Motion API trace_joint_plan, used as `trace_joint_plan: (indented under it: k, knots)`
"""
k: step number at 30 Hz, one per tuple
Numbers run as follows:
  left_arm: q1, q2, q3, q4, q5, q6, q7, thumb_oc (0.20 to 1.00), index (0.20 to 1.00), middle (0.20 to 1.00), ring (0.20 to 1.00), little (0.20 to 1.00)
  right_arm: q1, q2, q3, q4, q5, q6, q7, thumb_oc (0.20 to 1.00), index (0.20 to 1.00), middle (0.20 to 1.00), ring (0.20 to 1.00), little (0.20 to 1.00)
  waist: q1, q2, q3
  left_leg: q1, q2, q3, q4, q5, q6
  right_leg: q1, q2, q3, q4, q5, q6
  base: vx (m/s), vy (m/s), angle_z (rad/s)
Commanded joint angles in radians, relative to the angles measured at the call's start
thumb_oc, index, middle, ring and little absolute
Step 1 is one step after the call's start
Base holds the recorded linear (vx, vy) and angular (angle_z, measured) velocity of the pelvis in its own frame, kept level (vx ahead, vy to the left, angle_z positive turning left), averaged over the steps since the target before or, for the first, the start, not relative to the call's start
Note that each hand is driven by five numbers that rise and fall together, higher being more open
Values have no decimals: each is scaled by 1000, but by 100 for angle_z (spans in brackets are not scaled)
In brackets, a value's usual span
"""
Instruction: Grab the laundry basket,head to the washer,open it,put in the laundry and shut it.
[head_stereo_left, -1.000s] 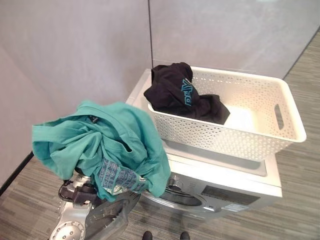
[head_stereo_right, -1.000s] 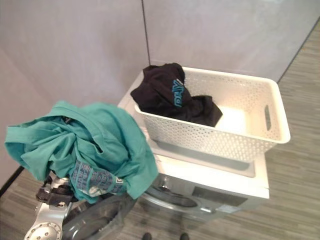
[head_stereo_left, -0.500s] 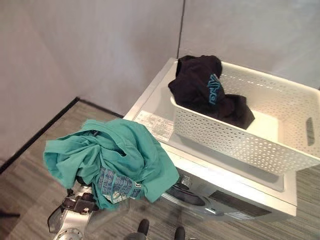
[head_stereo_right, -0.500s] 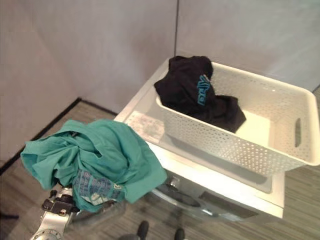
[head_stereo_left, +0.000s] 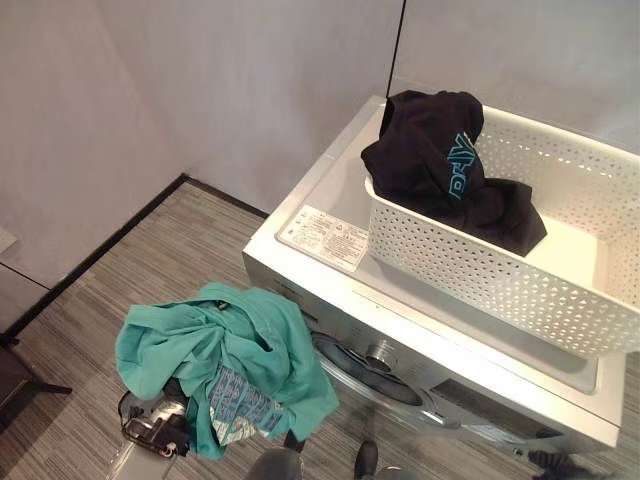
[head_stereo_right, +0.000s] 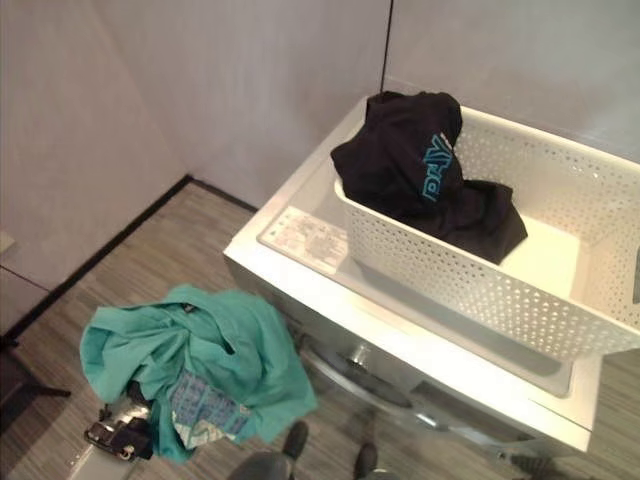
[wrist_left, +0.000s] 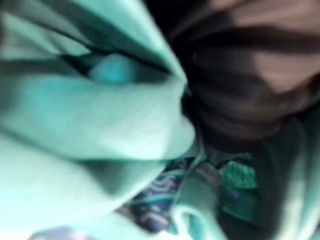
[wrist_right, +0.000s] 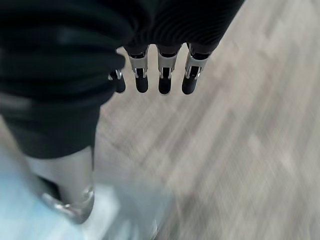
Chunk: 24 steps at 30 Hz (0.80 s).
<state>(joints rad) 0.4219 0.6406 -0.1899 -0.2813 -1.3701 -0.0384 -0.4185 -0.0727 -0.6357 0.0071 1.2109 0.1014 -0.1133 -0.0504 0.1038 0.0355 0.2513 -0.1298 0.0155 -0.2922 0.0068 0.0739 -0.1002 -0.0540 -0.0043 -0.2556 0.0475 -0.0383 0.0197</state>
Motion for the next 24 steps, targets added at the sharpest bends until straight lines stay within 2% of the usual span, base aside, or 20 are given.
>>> trace_joint_plan:
  k: [1, 2, 3, 4, 6, 8, 11, 15, 17, 18, 19, 20, 21, 23, 24]
  knots:
    - [-10, -1, -25, -75, 21, -6, -75, 200, 200, 200, 200, 200, -33, -56, 19, -41, -37, -21, -58, 1000, 1000, 1000, 1000, 1000, -8, -66, -8, -79, -58, 63, 114, -12, 34, -64, -53, 51, 44, -23, 9, -131, 5, -2]
    - [-12, -1, -40, -71, 29, 0, -83, 200, 200, 200, 200, 200, -36, -60, 21, -41, -45, -21, -58, 1000, 1000, 1000, 1000, 1000, -10, -74, -17, -69, -69, 74, 140, -61, 51, -77, -60, 53, 38, -8, 15, -163, 39, 0]
    - [-22, -2, -64, -71, 36, 5, -98, 200, 200, 200, 200, 200, -34, -65, 20, -53, -52, -22, -54, 1000, 1000, 1000, 1000, 1000, -21, -83, -25, -51, -102, 87, 184, -134, 76, -91, -70, 64, 19, 11, 24, -156, 72, -7]
    - [-34, -3, -79, -59, 35, 5, -110, 200, 200, 200, 200, 200, -32, -64, 21, -59, -49, -25, -47, 1000, 1000, 1000, 1000, 1000, -28, -90, -25, -37, -128, 89, 228, -190, 87, -99, -78, 72, 14, 18, 27, -150, 103, -11]
    - [-55, -2, -87, -39, 40, 5, -120, 200, 200, 200, 200, 200, -20, -54, 24, -51, -49, -22, -35, 1000, 1000, 1000, 1000, 1000, -42, -86, -35, -8, -132, 90, 204, -215, 102, -112, -68, 82, 15, 23, 32, -48, 86, -4]
    - [-58, -10, -92, -25, 40, 12, -125, 200, 200, 200, 200, 200, -6, -46, 24, -36, -50, -16, -25, 1000, 1000, 1000, 1000, 1000, -50, -79, -39, 9, -132, 87, 187, -213, 107, -109, -60, 94, 19, 26, 36, 44, 93, 3]
    - [-54, 1, -121, 8, 40, 23, -114, 200, 200, 200, 200, 200, 7, -7, 18, 12, -43, -13, -22, 1000, 1000, 1000, 1000, 1000, -61, -73, -36, 8, -163, 98, 208, -227, 128, -107, -59, 135, 30, 42, 49, 33, 193, -20]
    - [-57, 38, -123, 18, 43, 19, -107, 200, 200, 200, 200, 200, -7, 27, 50, 31, -59, -8, -10, 1000, 1000, 1000, 1000, 1000, -53, -70, -38, 10, -159, 133, 190, -226, 146, -156, -48, 153, 88, 46, 69, -46, 148, -59]
    - [-76, 68, -122, 43, 64, 4, -106, 200, 200, 200, 200, 200, -49, 45, 83, 29, -73, -8, -10, 1000, 1000, 1000, 1000, 1000, -38, -69, -29, 5, -131, 194, 215, -246, 153, -202, -89, 110, 155, 52, 97, -43, 59, -71]
    - [-87, 72, -130, 55, 64, 9, -109, 200, 200, 200, 200, 200, -54, 52, 93, 27, -74, -13, -2, 1000, 1000, 1000, 1000, 1000, -40, -69, -25, 1, -129, 195, 239, -255, 154, -206, -89, 130, 170, 50, 100, 13, 3, -102]
    - [-110, 75, -147, 82, 72, 13, -120, 200, 200, 200, 200, 200, -48, 48, 107, 27, -81, -17, 11, 1000, 1000, 1000, 1000, 1000, -52, -65, -19, -8, -131, 178, 279, -269, 157, -212, -76, 203, 193, 32, 100, 8, -13, -75]
    - [-121, 76, -160, 91, 77, 12, -118, 200, 200, 200, 200, 200, -44, 44, 113, 23, -79, -21, 10, 1000, 1000, 1000, 1000, 1000, -57, -68, -13, -21, -134, 174, 303, -273, 157, -217, -69, 226, 197, 27, 94, 4, -11, -4]
    - [-123, 76, -161, 92, 77, 12, -119, 200, 200, 200, 200, 200, -44, 43, 112, 23, -79, -21, 10, 1000, 1000, 1000, 1000, 1000, -56, -67, -14, -24, -134, 175, 307, -275, 157, -219, -68, 226, 199, 27, 93, -44, -74, 38]
    - [-130, 48, -174, 142, 112, 3, -104, 200, 200, 200, 200, 200, -31, 32, 114, 9, -57, -32, 4, 1000, 1000, 1000, 1000, 1000, -51, -92, 5, -89, -119, 187, 425, -309, 143, -241, -46, 179, 251, -20, 50, -37, -157, 34]
    - [-130, 48, -174, 142, 112, 3, -104, 200, 200, 200, 200, 200, -31, 32, 114, 9, -57, -32, 4, 1000, 1000, 1000, 1000, 1000, -51, -92, 5, -90, -119, 187, 425, -309, 143, -242, -46, 179, 252, -20, 50, 3, -161, 19]
